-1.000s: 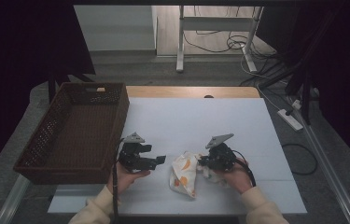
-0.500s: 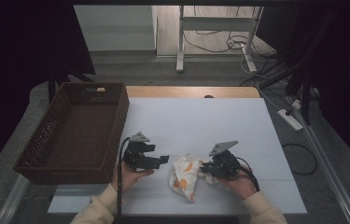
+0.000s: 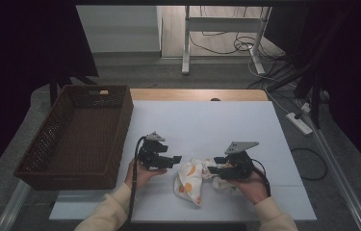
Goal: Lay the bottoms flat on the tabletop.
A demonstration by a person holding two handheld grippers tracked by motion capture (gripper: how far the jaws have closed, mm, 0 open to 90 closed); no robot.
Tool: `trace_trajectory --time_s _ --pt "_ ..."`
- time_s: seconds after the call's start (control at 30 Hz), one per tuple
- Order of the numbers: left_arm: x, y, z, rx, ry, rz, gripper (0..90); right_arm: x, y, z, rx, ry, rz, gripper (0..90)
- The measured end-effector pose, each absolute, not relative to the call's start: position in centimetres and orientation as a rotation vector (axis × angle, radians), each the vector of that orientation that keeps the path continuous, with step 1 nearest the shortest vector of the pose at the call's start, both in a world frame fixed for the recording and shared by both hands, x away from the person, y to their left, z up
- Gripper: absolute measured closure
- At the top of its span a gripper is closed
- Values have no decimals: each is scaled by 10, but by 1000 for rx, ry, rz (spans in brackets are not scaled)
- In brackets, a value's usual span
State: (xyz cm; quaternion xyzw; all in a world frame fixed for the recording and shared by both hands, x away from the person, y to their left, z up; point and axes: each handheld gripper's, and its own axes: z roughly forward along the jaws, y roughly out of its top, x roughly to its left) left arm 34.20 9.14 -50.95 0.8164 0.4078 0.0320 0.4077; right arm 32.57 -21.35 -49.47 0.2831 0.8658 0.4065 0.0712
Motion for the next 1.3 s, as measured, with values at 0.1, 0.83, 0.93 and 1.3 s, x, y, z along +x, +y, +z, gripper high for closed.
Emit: trace_trajectory --time_s 0.1,0.83,0.93,1.3 --pt "350 84 -513 2079 1018 75 243 326 -217 -490 871 2564 1250 491" --pt "378 42 -530 2186 952 -5 243 328 -224 -487 910 2517 1263 460" --pt "379 38 -532 2206 940 -16 245 329 -225 -488 908 2516 1264 459" --pt "379 29 -538 2254 910 -55 269 329 -226 -488 914 2513 1256 456"
